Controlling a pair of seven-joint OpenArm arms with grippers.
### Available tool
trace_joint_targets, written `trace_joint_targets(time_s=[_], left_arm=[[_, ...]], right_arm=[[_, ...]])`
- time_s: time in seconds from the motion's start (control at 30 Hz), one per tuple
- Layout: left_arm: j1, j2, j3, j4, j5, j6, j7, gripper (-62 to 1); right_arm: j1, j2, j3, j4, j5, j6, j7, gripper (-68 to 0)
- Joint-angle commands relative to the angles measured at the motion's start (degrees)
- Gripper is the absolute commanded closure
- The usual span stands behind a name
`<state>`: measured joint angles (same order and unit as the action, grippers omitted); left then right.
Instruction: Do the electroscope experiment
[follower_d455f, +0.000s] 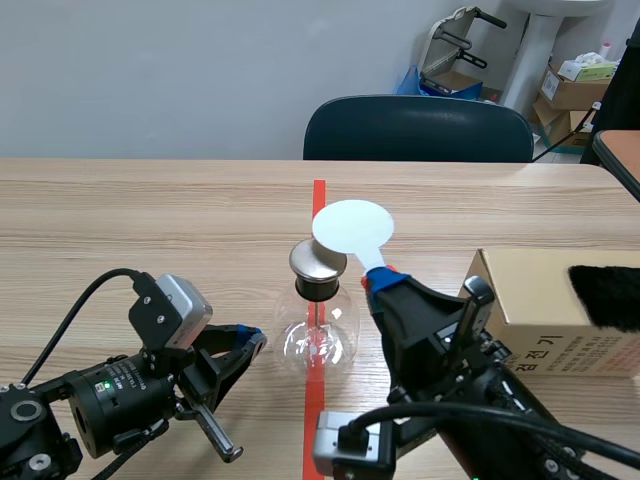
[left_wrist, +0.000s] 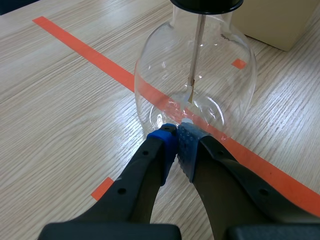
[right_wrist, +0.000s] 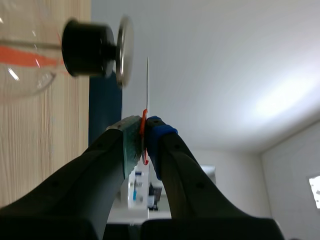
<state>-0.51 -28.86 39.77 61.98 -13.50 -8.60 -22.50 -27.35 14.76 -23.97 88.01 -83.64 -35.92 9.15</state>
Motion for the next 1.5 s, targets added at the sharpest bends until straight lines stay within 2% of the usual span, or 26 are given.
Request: trace_joint_targets(time_s=[0.0, 0.27, 0.47, 1.47], left_arm=[[-0.2, 0.4, -0.2, 0.9, -0.3, 0.1, -0.6, -4.1], [-0.2, 0.4, -0.2, 0.9, -0.3, 0.1, -0.6, -4.1], [-0.2, 0.4, -0.2, 0.9, -0.4, 0.1, -0.6, -4.1], [-0.2, 0.4, -0.2, 0.9, -0.3, 0.1, -0.5, -4.1]], right_arm=[[0.4, 0.3, 0.4, 0.3, -0.1, -0.4, -2.9, -2.0], [0.4, 0.3, 0.4, 0.3, -0.1, -0.4, -18.1, -2.0], [0.4, 0.3, 0.4, 0.3, -0.1, -0.4, -24.0, -2.0], [0.4, 0.3, 0.4, 0.3, -0.1, -0.5, -24.7, -2.0]])
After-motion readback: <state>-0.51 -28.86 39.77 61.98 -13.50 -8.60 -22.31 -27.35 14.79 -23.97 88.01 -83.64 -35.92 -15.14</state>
